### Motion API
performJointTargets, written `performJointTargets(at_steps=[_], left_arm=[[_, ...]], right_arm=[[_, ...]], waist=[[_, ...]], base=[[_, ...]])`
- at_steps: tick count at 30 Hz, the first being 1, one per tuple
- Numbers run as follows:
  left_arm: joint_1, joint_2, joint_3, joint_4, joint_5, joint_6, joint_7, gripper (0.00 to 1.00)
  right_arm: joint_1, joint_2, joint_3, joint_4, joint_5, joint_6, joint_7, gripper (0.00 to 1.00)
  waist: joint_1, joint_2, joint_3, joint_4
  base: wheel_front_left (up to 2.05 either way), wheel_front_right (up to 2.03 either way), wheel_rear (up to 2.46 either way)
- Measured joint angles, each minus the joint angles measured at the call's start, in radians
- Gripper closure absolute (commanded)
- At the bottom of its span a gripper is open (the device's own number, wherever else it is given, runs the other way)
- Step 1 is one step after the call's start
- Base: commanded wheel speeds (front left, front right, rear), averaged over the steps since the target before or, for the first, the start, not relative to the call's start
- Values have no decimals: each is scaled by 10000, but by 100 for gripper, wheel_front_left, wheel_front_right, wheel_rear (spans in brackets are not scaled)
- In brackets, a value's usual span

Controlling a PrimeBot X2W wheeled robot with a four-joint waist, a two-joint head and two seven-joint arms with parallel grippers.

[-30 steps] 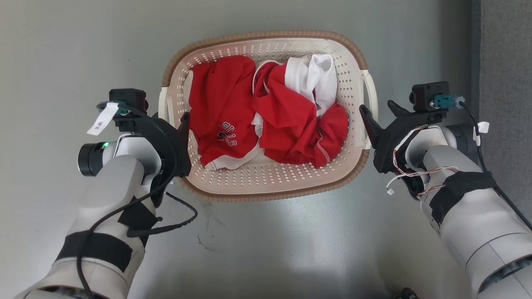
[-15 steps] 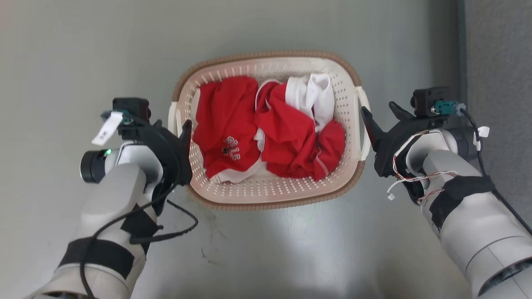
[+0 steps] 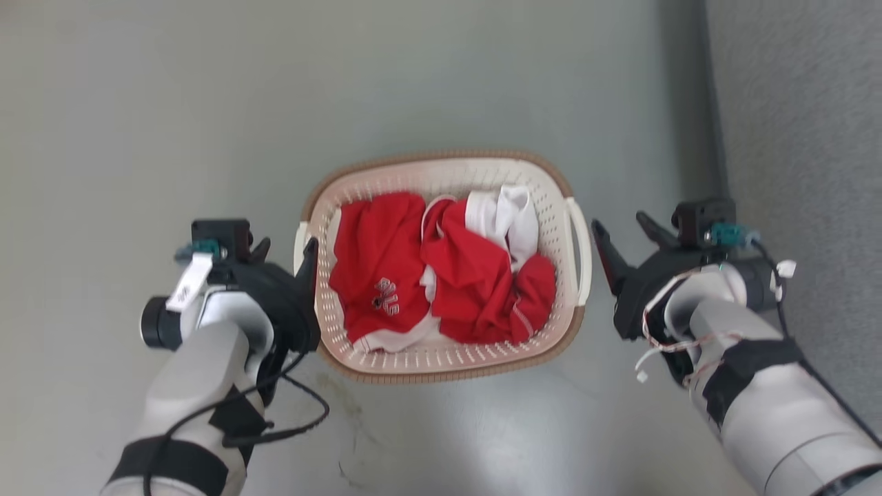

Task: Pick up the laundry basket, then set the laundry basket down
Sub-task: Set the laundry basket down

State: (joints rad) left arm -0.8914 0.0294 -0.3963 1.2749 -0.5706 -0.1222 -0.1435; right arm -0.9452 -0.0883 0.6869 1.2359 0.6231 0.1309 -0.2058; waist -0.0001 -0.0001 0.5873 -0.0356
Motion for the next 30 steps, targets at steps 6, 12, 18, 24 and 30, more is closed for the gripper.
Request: performJointTargets(at_steps=[6,12,18,24,30], left_arm=[[543,2,17,-35,-2,12,-709,0],[1097,2,82,-194,-4,167,-965,0],[1494,6,205,-606,-2,347,-1058,0],[2071,173,401,-1308,0,596,-1060,0],[2713,368,665,-2566,107,955,-1060,0]], right_arm=[[566,17,-33,-117,42,0,-259,0],[986,25,-205,-341,136,0,-428,0],[1456,-27,-466,-639,205,-90,-435,0],[1901,-230,-815,-1338,205,-372,-435,0],[2361,-502,-1078,-2217,82,-704,-435,0]], waist=[[0,0,-767,-30],[-1,0,-1552,-49],[-1,1,-2310,-71],[-2,0,-3022,-84],[0,0,-3648,-104]], base=[[0,0,0],[0,0,0],[0,0,0],[0,0,0],[0,0,0]])
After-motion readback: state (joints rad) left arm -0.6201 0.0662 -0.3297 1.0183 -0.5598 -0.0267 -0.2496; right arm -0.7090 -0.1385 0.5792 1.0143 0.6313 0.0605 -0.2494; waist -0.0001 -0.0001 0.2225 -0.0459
